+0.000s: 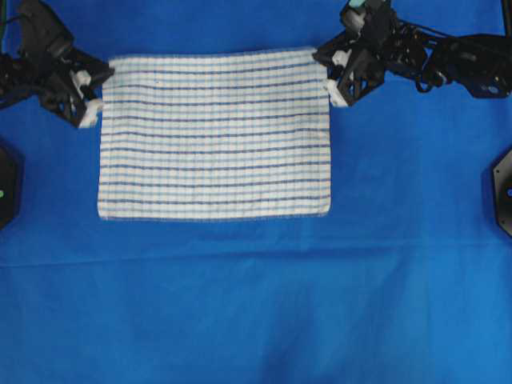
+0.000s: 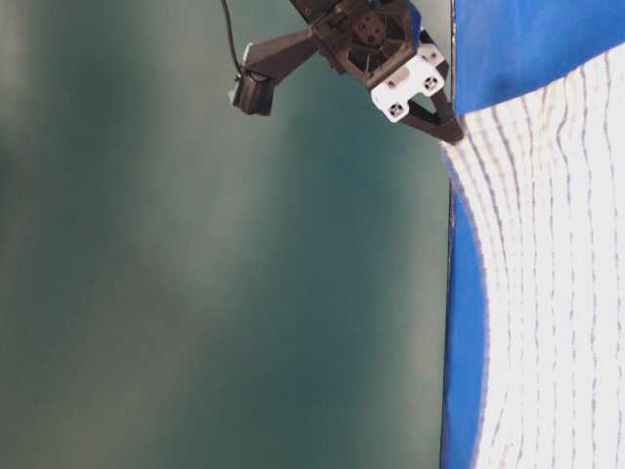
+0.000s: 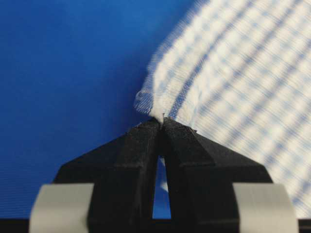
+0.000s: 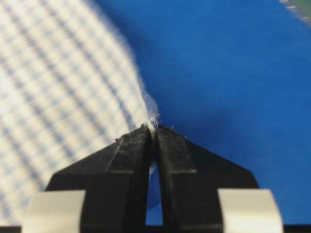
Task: Fold the blue towel.
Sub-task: 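Lift the top edge with both grippers and fold it down toward the bottom edge, then release the folded edge and open both grippers, pulling back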
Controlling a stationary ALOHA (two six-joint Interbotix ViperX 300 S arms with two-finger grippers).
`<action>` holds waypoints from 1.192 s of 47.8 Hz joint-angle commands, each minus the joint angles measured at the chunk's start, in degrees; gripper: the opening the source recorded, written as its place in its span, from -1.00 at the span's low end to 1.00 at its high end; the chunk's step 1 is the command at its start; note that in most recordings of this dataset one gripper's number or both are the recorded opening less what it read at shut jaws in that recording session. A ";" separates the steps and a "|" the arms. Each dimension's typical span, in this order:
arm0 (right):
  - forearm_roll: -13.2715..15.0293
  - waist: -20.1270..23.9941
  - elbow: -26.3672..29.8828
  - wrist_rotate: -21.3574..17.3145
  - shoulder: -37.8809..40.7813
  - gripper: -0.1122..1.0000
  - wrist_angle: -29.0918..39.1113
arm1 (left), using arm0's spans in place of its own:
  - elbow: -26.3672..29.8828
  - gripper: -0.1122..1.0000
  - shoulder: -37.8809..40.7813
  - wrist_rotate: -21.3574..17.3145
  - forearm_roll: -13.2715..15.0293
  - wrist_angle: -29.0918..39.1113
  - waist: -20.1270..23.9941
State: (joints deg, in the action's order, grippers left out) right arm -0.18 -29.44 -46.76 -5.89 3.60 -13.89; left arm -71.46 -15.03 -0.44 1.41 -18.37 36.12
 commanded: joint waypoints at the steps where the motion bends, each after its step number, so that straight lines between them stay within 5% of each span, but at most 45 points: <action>1: -0.09 2.20 -0.70 -0.18 -2.72 -0.72 -0.35 | -0.35 -0.78 -1.93 0.00 0.26 -0.18 -2.99; 40: -1.14 27.25 -9.93 -6.94 -11.69 -0.72 -0.35 | -7.47 -0.79 -18.90 16.61 0.26 10.11 -32.70; 57: -1.14 30.32 -10.02 -8.26 -11.69 -0.72 0.35 | -7.91 -0.79 -20.21 19.07 0.26 14.06 -36.12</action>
State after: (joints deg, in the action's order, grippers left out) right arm -1.23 0.35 -57.13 -13.97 -7.03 -13.80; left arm -79.80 -35.24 18.63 1.58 -4.39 0.26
